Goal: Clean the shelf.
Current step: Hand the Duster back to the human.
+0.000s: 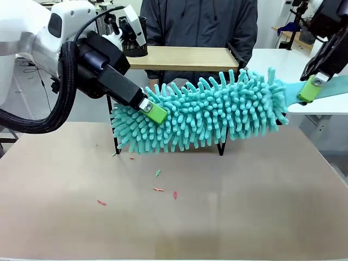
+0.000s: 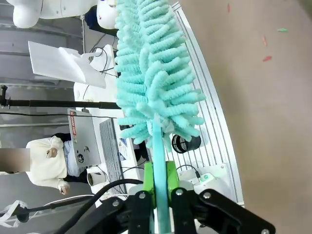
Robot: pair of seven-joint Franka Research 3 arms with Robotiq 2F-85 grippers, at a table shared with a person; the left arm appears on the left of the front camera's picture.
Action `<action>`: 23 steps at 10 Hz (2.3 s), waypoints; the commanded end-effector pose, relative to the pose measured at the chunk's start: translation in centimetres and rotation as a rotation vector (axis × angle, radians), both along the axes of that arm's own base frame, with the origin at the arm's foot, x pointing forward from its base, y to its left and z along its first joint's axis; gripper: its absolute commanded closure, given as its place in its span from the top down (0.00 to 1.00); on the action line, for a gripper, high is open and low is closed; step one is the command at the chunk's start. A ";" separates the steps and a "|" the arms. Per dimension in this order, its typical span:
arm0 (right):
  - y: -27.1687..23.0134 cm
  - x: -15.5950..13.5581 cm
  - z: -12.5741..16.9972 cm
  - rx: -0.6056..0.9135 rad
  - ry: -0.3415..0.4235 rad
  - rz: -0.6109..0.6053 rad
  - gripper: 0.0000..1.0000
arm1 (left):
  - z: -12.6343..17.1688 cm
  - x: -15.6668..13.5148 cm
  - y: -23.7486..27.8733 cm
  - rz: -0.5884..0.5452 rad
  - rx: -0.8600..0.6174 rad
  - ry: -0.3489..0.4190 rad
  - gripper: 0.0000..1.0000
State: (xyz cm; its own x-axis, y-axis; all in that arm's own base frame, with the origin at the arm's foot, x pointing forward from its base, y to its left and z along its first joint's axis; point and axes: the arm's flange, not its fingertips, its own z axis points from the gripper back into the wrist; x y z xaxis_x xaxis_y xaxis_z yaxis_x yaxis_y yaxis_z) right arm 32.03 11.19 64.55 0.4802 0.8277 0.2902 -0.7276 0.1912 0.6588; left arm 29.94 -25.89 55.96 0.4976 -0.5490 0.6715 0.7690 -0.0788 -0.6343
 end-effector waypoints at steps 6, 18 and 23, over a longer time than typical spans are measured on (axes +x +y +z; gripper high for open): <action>0.0 -0.2 -0.4 0.041 0.000 -0.023 0.13 | -0.6 -0.2 -0.1 -0.061 0.015 -0.011 0.00; -19.4 0.9 -20.3 0.417 0.417 -1.651 1.00 | 4.5 0.2 11.1 0.127 -0.152 -0.158 0.00; -23.8 0.1 -19.1 0.255 0.290 -1.326 1.00 | 7.1 -0.9 17.7 0.504 -0.327 -0.129 0.00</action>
State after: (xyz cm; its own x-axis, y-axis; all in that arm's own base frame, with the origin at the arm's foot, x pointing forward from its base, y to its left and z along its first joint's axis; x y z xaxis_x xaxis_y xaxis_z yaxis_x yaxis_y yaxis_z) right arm 32.09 -12.06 45.59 0.9245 -0.3685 0.0975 0.0970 0.4749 0.8747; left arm 30.82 -9.17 62.11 0.5195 -0.1688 0.8376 0.8544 0.0890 -0.5120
